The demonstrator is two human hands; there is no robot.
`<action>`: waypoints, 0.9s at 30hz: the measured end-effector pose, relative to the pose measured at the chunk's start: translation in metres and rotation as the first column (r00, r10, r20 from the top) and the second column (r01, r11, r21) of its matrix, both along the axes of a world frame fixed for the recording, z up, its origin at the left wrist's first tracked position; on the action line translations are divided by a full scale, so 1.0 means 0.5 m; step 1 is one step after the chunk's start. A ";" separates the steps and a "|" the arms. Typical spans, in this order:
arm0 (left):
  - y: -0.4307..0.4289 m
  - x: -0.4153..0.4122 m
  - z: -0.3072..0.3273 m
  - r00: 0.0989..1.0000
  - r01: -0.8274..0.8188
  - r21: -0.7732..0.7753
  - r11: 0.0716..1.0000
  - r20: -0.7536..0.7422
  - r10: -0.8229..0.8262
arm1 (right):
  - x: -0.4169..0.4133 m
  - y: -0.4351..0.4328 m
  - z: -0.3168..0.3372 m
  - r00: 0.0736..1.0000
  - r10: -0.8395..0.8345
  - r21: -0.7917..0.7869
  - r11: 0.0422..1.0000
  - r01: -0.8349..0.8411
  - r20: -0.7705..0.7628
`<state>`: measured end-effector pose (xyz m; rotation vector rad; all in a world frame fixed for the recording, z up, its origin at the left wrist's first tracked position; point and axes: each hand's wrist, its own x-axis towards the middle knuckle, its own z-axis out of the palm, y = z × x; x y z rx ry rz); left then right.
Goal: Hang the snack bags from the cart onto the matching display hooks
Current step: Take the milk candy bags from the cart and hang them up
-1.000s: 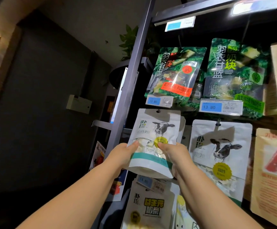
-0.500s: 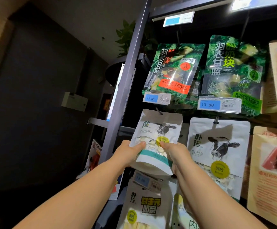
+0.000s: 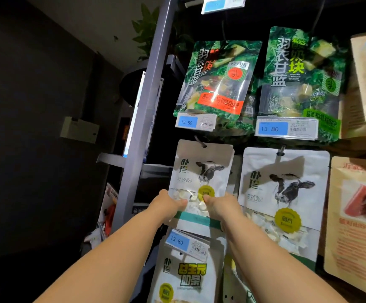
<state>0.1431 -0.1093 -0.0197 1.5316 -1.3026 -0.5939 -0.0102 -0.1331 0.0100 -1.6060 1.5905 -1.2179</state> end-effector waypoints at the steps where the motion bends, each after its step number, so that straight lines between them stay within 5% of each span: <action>1: -0.008 -0.001 -0.002 1.000 -0.011 -0.003 1.000 0.000 0.011 | -0.001 -0.002 -0.001 0.999 -0.005 0.011 1.000 0.005 -0.050; 9: -0.023 -0.007 0.001 0.998 -0.057 -0.038 0.998 0.028 0.058 | -0.007 0.013 0.008 0.981 -0.021 0.015 1.000 0.025 -0.193; 14: 0.006 -0.024 0.009 0.957 -0.204 -0.233 0.951 0.159 0.244 | -0.010 0.048 0.010 0.987 -0.011 -0.043 0.999 0.004 -0.157; 27: 0.065 -0.168 -0.024 0.966 0.144 -0.406 0.902 0.254 -0.040 | -0.141 0.177 -0.044 0.978 -0.209 -0.318 0.928 0.194 -0.013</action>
